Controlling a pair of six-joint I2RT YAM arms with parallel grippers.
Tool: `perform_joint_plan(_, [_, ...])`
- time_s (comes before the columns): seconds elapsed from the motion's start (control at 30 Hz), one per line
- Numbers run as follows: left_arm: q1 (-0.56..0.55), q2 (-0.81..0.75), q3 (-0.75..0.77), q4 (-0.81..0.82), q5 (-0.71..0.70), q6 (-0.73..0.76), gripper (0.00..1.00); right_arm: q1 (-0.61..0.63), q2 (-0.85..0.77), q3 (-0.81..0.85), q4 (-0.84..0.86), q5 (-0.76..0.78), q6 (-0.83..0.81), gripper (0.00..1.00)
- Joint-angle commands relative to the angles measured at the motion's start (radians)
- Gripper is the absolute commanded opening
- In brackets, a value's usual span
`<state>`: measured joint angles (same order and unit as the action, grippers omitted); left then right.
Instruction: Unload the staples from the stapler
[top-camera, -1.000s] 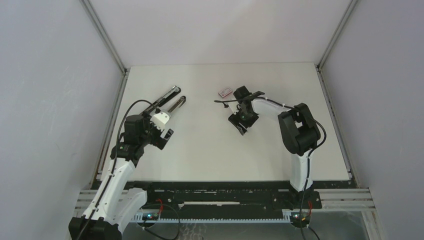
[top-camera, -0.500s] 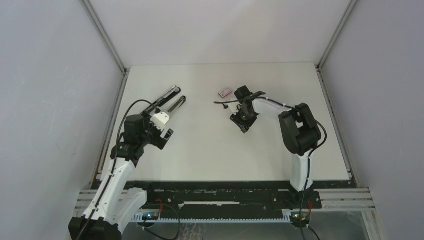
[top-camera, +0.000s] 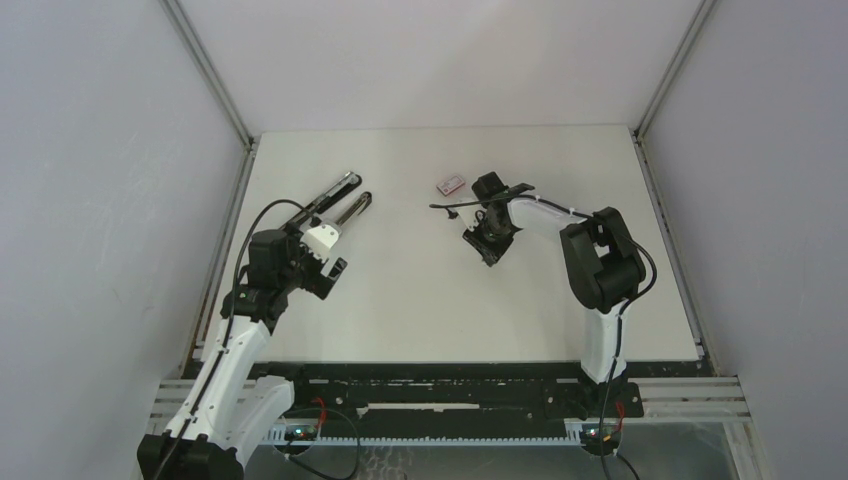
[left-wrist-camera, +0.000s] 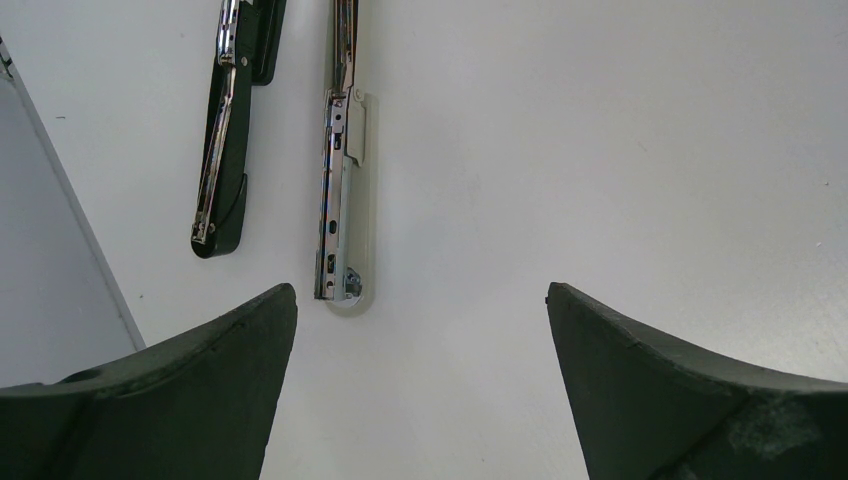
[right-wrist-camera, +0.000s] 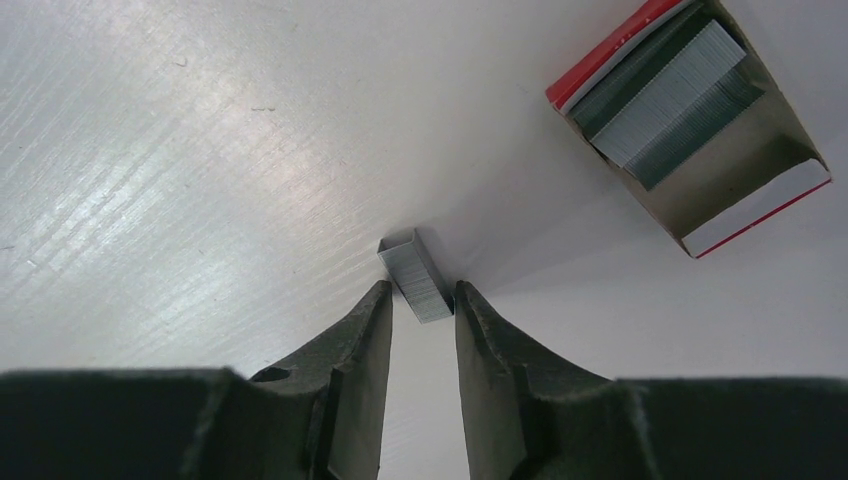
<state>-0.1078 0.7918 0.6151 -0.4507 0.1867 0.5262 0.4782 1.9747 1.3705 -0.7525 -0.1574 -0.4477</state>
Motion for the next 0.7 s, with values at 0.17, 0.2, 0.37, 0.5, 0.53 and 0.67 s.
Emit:
perform_joint_plan(0.17, [0.006, -0.015, -0.016, 0.026, 0.006, 0.011, 1.00, 0.003, -0.026, -0.019, 0.005, -0.056, -0.003, 0.28])
perform_joint_plan(0.2, [0.005, -0.015, -0.017, 0.026, 0.005, 0.011, 1.00, 0.002, -0.027, -0.018, 0.008, -0.056, -0.001, 0.28])
perform_joint_plan(0.37, [0.005, -0.016, -0.016, 0.026, 0.007, 0.011, 1.00, 0.004, -0.030, -0.018, 0.027, -0.046, 0.007, 0.28])
perform_joint_plan(0.5, [0.006, -0.016, -0.017, 0.026, 0.007, 0.011, 1.00, 0.012, -0.024, -0.018, 0.037, -0.037, 0.009, 0.29])
perform_joint_plan(0.53, [0.005, -0.016, -0.017, 0.027, 0.007, 0.011, 1.00, 0.015, -0.023, -0.018, 0.039, -0.033, 0.009, 0.29])
perform_joint_plan(0.67, [0.006, -0.020, -0.017, 0.026, 0.006, 0.011, 1.00, 0.021, -0.023, -0.019, 0.049, -0.020, 0.011, 0.33])
